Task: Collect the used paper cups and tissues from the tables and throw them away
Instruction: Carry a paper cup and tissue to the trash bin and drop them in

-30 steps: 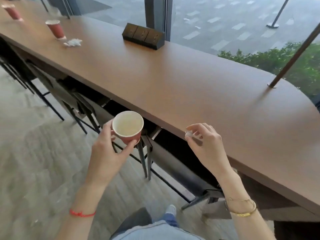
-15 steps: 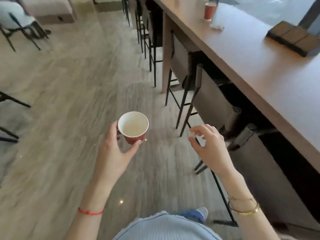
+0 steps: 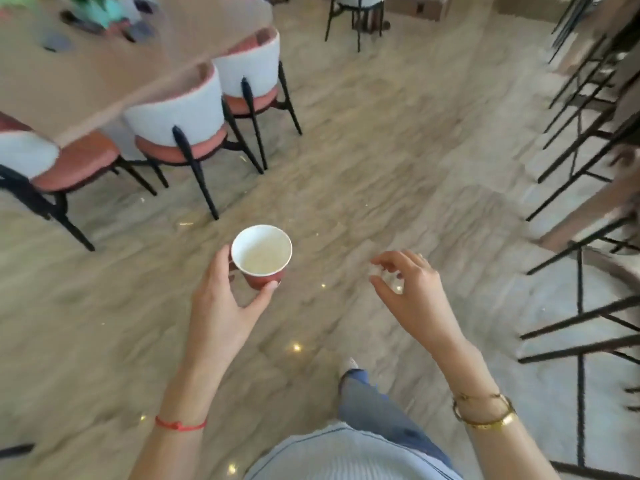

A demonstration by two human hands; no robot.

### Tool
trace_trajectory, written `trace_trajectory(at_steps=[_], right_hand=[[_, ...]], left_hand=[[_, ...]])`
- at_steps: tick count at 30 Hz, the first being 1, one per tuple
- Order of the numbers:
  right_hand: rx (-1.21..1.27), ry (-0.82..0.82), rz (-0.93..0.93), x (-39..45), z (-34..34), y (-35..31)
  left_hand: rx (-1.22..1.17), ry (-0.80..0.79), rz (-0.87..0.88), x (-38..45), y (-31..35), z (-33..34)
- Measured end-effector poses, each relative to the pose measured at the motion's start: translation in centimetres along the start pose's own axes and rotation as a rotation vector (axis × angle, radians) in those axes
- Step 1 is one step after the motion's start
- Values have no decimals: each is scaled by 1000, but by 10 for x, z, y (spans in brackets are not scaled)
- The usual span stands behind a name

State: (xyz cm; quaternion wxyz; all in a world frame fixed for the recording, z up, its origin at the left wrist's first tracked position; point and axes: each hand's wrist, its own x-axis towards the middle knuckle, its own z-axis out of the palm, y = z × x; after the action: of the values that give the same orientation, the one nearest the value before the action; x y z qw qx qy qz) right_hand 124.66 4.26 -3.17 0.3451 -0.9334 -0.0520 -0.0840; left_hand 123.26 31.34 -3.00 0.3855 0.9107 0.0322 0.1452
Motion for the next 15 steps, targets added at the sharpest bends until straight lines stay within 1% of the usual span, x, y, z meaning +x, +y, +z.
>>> trace_trajectory(at_steps=[4,8,11,15], right_hand=[[42,-141,-168,65,51,-35],[77,-271,-310,136,105,-69],[114,-333,-406,193,141,-99],[151,-394,-532,268,188,-145]], left_hand=[[24,157,-149,15,-46,-31],[45,308,-243,41,-86,-55],[73,397,-324,73,-111,-70],[110,516,-373,123,-139,-95]])
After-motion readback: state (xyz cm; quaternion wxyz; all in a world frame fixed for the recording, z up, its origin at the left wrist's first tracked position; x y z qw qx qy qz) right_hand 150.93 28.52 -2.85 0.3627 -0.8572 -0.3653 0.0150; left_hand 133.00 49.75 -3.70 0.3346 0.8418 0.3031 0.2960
